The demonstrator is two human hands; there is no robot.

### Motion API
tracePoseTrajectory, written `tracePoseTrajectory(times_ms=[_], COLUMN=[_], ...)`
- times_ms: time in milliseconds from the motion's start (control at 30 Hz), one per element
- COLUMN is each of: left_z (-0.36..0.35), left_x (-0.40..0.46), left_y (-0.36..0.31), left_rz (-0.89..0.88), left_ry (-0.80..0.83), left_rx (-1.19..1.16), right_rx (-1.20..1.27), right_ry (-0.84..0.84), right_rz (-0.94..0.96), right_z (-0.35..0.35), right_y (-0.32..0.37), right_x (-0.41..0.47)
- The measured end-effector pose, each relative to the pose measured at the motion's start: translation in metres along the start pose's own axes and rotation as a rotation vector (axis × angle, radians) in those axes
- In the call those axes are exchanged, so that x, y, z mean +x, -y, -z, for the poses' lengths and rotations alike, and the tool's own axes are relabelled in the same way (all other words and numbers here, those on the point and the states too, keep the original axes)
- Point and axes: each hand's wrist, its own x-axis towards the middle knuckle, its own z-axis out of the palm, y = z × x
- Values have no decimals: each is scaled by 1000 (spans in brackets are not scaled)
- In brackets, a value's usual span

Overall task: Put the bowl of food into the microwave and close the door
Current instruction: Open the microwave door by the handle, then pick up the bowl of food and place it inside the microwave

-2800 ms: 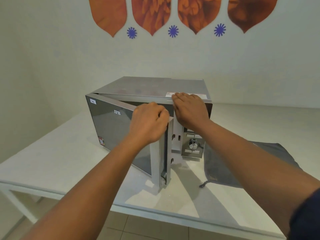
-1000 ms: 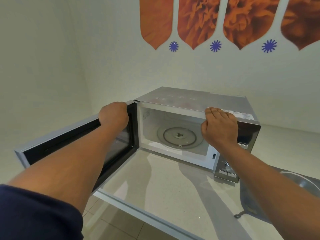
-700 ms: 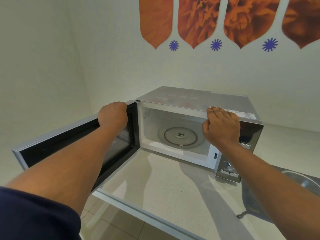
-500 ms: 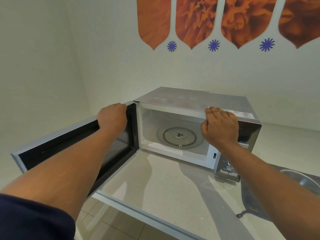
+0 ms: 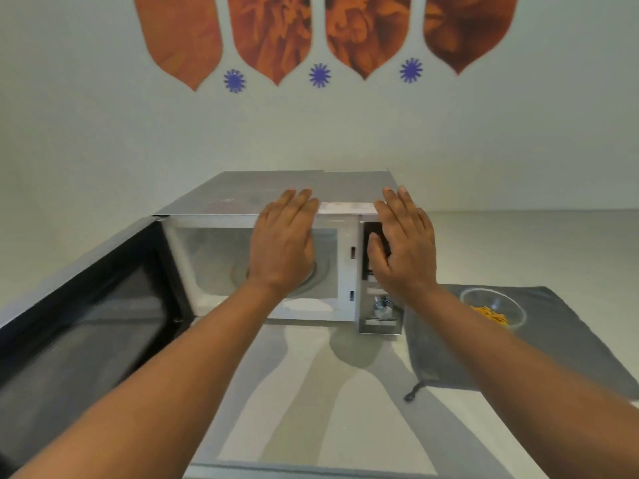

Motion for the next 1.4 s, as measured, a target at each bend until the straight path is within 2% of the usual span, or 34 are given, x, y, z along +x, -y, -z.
tracePoseTrajectory(times_ms=[133,200,333,433,600,667,733,833,967,1167,1400], left_z=[-40,-60,-105,-143,-200,-215,-228,-239,-246,-238,-202], left_x=[13,15,8,-3,-18,-19,-19,-20,-23,-27,-56], left_y=[-73,-109,-170,-200,-237,-246,-254,-263,-276,-284,-275], left_rz=[-258,-331,-310,-84,631,893,1037,1153,1254,1293,1324], left_ry=[-53,-59,21,200,481,518,534,538,510,454,418], left_rx=[-260,-366,-546,-718,-1124,-1276,-1349,-1404,-1447,-1489,-1464], right_rx=[-14,-29,-34,46,328,419,479,558,634,710,717], right_ry=[-36,-16,50,60,7,-28,-85,-147,-106,-163,-231], right_rz=[-131,-213,-448,-667,-1109,-1276,-1421,-1538,-1591,-1607,-1667], right_z=[29,43,65,76,88,86,82,77,71,70,84], right_y=[-49,-73,-116,-141,-171,-177,-183,-187,-186,-174,-124], right_x=[-22,-39,-78,-103,-139,-149,-157,-162,-164,-164,-164])
